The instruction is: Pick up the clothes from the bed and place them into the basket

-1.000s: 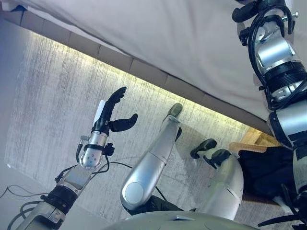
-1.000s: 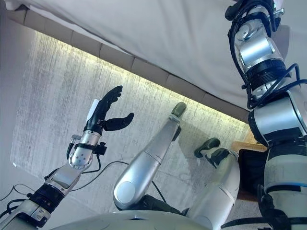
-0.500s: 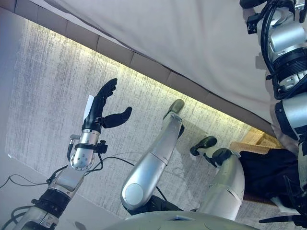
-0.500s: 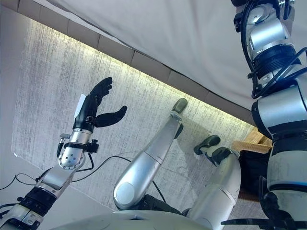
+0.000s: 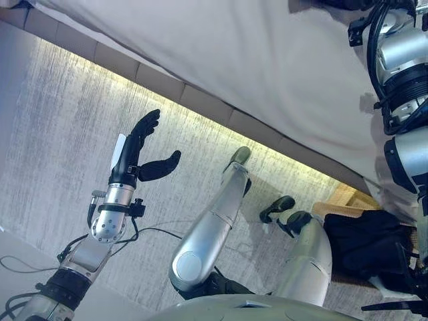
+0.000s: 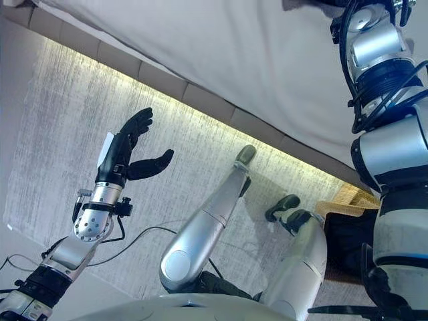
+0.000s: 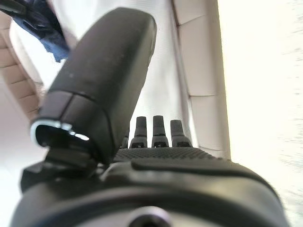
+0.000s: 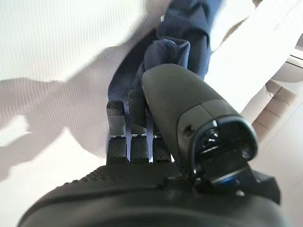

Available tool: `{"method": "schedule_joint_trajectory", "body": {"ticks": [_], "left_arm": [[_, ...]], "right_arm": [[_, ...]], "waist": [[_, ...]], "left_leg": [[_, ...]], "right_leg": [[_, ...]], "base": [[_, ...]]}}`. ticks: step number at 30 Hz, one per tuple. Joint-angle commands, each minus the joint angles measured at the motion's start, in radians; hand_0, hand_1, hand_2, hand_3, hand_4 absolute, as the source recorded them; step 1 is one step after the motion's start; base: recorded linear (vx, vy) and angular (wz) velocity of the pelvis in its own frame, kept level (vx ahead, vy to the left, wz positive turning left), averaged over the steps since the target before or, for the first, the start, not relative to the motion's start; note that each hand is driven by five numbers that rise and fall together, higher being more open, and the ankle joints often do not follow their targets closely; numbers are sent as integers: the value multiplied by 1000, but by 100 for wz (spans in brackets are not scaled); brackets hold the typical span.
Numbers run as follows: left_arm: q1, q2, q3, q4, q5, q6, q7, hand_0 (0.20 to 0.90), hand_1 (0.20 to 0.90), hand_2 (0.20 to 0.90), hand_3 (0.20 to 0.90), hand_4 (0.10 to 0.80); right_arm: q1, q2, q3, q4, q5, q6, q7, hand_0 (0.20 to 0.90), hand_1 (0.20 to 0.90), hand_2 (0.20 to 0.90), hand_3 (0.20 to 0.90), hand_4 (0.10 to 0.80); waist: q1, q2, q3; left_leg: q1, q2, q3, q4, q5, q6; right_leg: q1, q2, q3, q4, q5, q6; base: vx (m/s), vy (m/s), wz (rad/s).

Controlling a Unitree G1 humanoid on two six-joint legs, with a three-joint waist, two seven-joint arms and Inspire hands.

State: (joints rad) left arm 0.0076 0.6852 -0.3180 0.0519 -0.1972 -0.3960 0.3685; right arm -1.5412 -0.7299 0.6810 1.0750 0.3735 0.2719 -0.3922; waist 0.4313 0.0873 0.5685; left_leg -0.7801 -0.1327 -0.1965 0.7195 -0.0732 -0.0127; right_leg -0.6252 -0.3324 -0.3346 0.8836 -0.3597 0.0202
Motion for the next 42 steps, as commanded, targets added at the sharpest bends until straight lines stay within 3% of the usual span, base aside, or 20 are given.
{"method": "schedule_joint_trajectory", "body": {"ticks": [1,5,11,17,18,23,29,34,42], "left_arm": [[-26,13,52,-32,-13,-78,51,900,900,900,900,800],[-66,4,49,-11,-42,-28,40,900,900,900,900,800],[-89,-23,45,37,-70,30,29,900,900,900,900,800],[-111,-45,41,62,-31,101,11,900,900,900,900,800],[-116,-45,34,72,-26,105,12,900,900,900,900,800],[-129,-61,16,129,27,191,23,900,900,900,900,800],[-179,-74,-32,208,54,255,25,900,900,900,900,800],[-225,-82,-55,285,57,259,13,900,900,900,900,800],[-263,-111,-70,412,83,263,6,900,900,900,900,800]], "right_arm": [[-121,-62,60,-27,-33,-129,-4,300,300,300,200,100],[-119,-76,52,-20,-55,-142,48,300,300,300,200,100],[-87,-97,36,-27,-57,-158,107,300,300,300,200,100],[-24,-133,13,-59,-49,-162,162,300,300,300,200,100],[-13,-136,13,-65,-46,-162,168,300,300,300,200,100],[82,-159,-10,-112,-11,-189,252,300,300,300,200,100],[216,-173,-79,-167,-23,-228,298,300,300,300,200,100],[284,-200,-129,-196,-17,-250,299,300,300,300,200,100],[380,-275,-211,-340,9,-263,240,300,300,300,200,100]], "waist": [[-3,-11,-48],[-20,-22,-49],[-39,-55,-113],[-74,-85,-195],[-82,-87,-209],[-163,-128,-317],[-253,-131,-405],[-297,-134,-443],[-391,-142,-492]], "left_leg": [[124,-7,105,-68,-56,69],[254,-4,102,-130,-53,60],[386,10,93,-219,-50,50],[544,43,88,-370,-20,27],[558,48,93,-402,13,30],[697,73,133,-548,43,21],[793,107,180,-704,98,8],[839,113,203,-794,127,0],[851,125,260,-807,98,-4]], "right_leg": [[75,91,-53,-23,107,-29],[197,79,-48,-97,120,-21],[340,73,-55,-228,144,-9],[504,108,-49,-430,198,7],[521,116,-59,-479,233,3],[624,170,1,-657,303,25],[669,207,62,-787,371,41],[689,225,94,-865,414,54],[674,243,186,-943,458,65]], "base": [[-50,-27,-21],[-35,-31,-9],[17,-28,-10],[13,-42,-14],[-76,-32,-14],[31,-22,-20],[19,27,-34],[-3,-12,-35],[-15,-5,-36]]}}
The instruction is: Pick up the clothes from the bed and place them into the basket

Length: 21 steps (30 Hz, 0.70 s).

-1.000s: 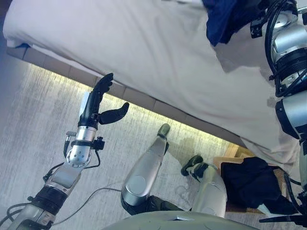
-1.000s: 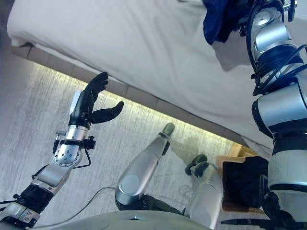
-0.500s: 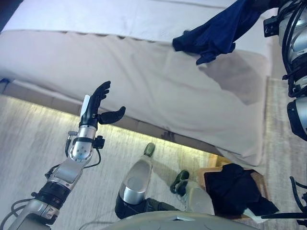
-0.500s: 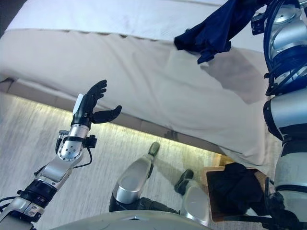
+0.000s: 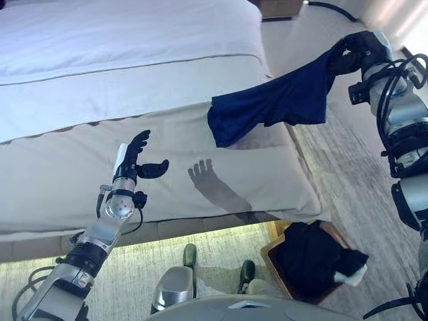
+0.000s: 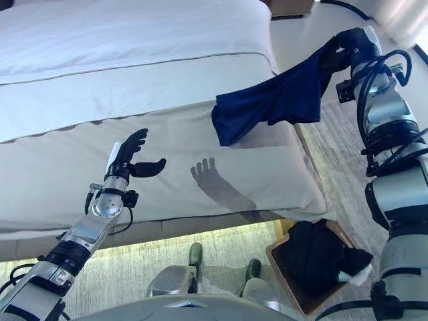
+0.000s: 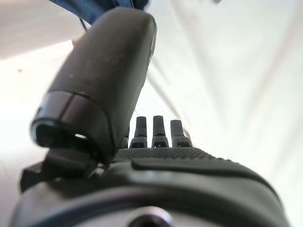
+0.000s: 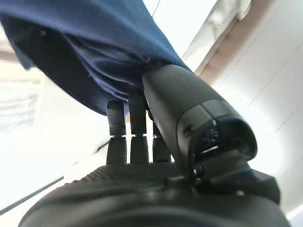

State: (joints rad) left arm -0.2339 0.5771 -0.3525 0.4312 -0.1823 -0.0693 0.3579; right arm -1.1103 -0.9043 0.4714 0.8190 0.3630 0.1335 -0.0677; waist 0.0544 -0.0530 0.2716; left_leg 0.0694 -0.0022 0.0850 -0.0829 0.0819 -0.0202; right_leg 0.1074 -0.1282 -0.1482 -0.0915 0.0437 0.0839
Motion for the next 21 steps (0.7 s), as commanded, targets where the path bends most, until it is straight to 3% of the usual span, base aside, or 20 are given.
{"method": "schedule_joint_trajectory", "body": {"ticks": [1,6,21], "left_arm": [[-24,-5,-38,44,69,-58,18,900,900,900,900,800],[-38,-21,-51,160,139,-86,16,900,900,900,900,800],[-75,-73,-46,337,178,-88,-24,900,900,900,900,800]], "right_arm": [[-33,-111,-19,-103,17,-127,-87,300,300,300,200,100],[31,-178,-71,-190,23,-126,-103,300,300,300,200,100],[197,-260,-257,-321,77,-101,-138,300,300,300,200,100]], "waist": [[-25,-3,-199],[-85,-6,-217],[-181,-6,-216]], "left_leg": [[5,-3,-13,-4,-62,4],[22,5,19,-4,-76,2],[44,25,71,-4,-84,-3]], "right_leg": [[-60,40,8,26,57,3],[-65,57,66,29,55,3],[-80,92,145,36,49,-2]], "base": [[-6,-5,-33],[25,-7,-28],[0,-34,-17]]}}
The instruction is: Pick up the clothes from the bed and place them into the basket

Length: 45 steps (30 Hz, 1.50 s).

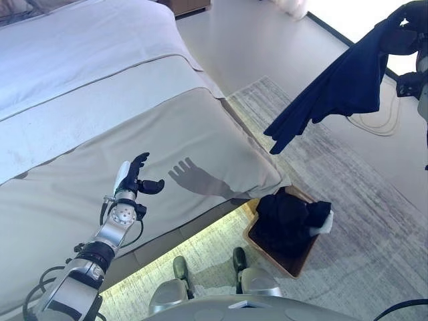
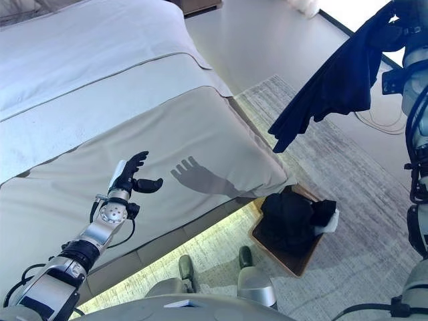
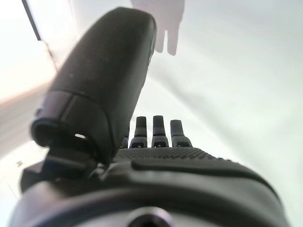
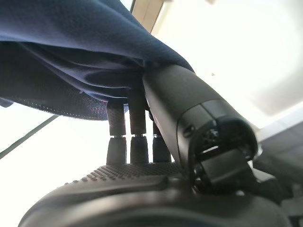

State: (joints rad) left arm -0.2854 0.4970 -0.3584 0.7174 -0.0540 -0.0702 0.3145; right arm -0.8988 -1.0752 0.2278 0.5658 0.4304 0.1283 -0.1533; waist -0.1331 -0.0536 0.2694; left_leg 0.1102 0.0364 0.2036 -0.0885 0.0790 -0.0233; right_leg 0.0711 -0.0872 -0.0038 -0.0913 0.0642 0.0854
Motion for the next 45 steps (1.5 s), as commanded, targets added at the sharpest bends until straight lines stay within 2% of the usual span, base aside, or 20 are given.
{"method": "schedule_joint_trajectory", "body": {"ticks": [1,13,22,25,35,45], "left_arm": [[-24,4,-38,57,51,-90,19,900,900,900,900,800],[-34,-44,-24,92,83,-80,21,900,900,900,900,800],[-34,-60,-5,113,102,-80,21,900,900,900,900,800],[-33,-69,-1,113,94,-79,39,900,900,900,900,800],[-15,-81,-6,72,97,-60,74,900,900,900,900,800],[-9,-60,-27,56,103,-67,59,900,900,900,900,800]], "right_arm": [[-8,-92,-19,-70,17,-97,-46,300,300,300,200,100],[109,-7,-43,-153,4,-64,73,300,300,300,200,100],[241,126,-55,-207,-94,-13,152,300,300,300,200,100],[332,204,-54,-213,-121,54,172,300,300,300,200,100],[568,355,-101,1,-181,27,67,300,300,300,200,100],[642,359,-160,225,-211,-51,-25,300,300,300,200,100]], "waist": [[2,-5,-213],[-29,8,-210],[-43,25,-194],[-52,28,-184],[-50,44,-158],[-38,56,-149]], "left_leg": [[4,-13,-46,1,-81,0],[10,-10,-22,1,-84,0],[2,-10,-12,1,-83,1],[1,-9,-4,1,-82,3],[5,-3,10,1,-79,10],[5,-3,1,1,-77,12]], "right_leg": [[-44,53,4,34,29,-4],[-49,63,26,23,37,-6],[-62,65,31,26,39,-4],[-67,68,37,30,40,-5],[-70,67,32,38,42,-3],[-67,64,25,35,46,2]], "base": [[-8,-32,-19],[-3,-21,-13],[-3,-3,-5],[0,0,0],[0,0,0],[-2,-3,0]]}}
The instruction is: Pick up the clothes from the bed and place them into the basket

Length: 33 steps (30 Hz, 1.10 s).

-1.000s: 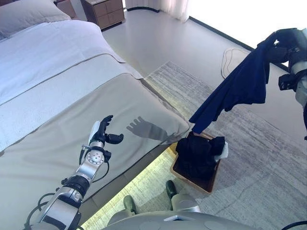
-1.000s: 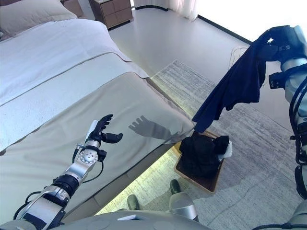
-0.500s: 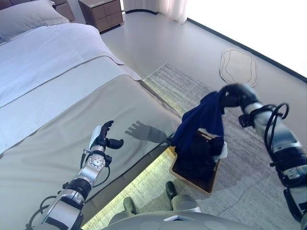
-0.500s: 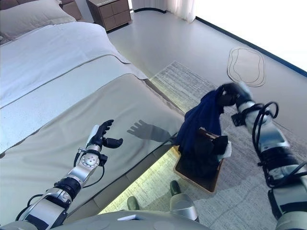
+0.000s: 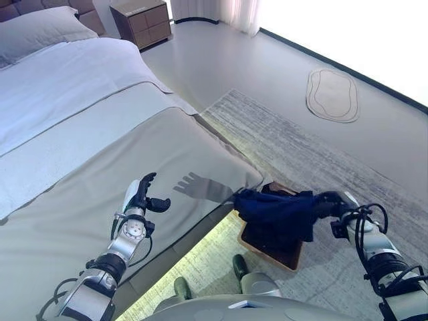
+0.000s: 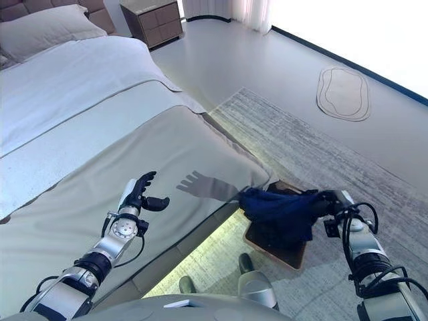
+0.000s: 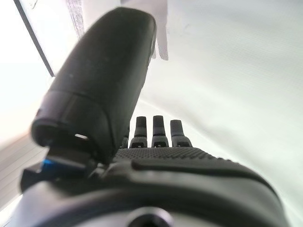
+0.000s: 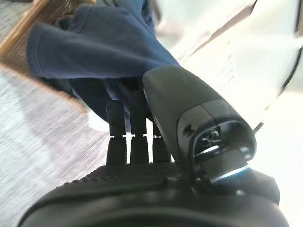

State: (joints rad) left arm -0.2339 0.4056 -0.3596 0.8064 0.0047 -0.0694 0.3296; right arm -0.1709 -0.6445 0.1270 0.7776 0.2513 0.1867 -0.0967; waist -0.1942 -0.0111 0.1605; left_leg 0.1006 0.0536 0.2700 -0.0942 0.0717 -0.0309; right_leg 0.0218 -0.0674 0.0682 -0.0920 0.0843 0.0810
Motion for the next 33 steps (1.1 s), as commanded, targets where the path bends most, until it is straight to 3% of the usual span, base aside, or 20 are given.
{"method": "schedule_joint_trajectory", "body": {"ticks": [1,9,15,16,17,33], "left_arm": [[-61,35,-28,-34,43,-70,42,900,900,900,900,800],[-80,37,-48,-31,42,-73,32,900,900,900,900,800],[-94,28,-59,-20,42,-73,30,900,900,900,900,800],[-96,28,-62,-19,41,-72,28,900,900,900,900,800],[-98,28,-63,-17,42,-73,25,900,900,900,900,800],[-128,25,-99,14,45,-96,15,900,900,900,900,800]], "right_arm": [[-87,-76,-65,23,-35,-113,-92,300,300,300,200,100],[-148,-117,-56,60,-107,-122,-102,300,300,300,200,100],[-196,-91,5,101,-129,-149,-37,300,300,300,200,100],[-205,-82,17,112,-127,-151,-11,578,578,578,524,424],[-213,-75,26,125,-133,-151,0,900,900,900,900,800],[-259,28,100,394,-195,-99,-32,900,900,900,900,800]], "waist": [[23,15,-40],[27,26,-34],[38,35,-37],[43,36,-38],[46,37,-38],[90,56,-38]], "left_leg": [[15,-21,-67,7,-70,19],[9,-25,-75,7,-71,17],[4,-27,-82,7,-68,14],[3,-28,-85,7,-67,15],[2,-28,-88,7,-67,15],[-1,-34,-121,7,-64,18]], "right_leg": [[-18,45,-47,35,27,7],[-19,42,-43,29,31,8],[-20,39,-49,26,30,7],[-19,38,-52,26,30,7],[-19,38,-54,26,29,6],[-6,24,-83,21,28,7]], "base": [[0,0,0],[0,0,0],[0,0,0],[0,0,0],[0,0,0],[-9,-6,9]]}}
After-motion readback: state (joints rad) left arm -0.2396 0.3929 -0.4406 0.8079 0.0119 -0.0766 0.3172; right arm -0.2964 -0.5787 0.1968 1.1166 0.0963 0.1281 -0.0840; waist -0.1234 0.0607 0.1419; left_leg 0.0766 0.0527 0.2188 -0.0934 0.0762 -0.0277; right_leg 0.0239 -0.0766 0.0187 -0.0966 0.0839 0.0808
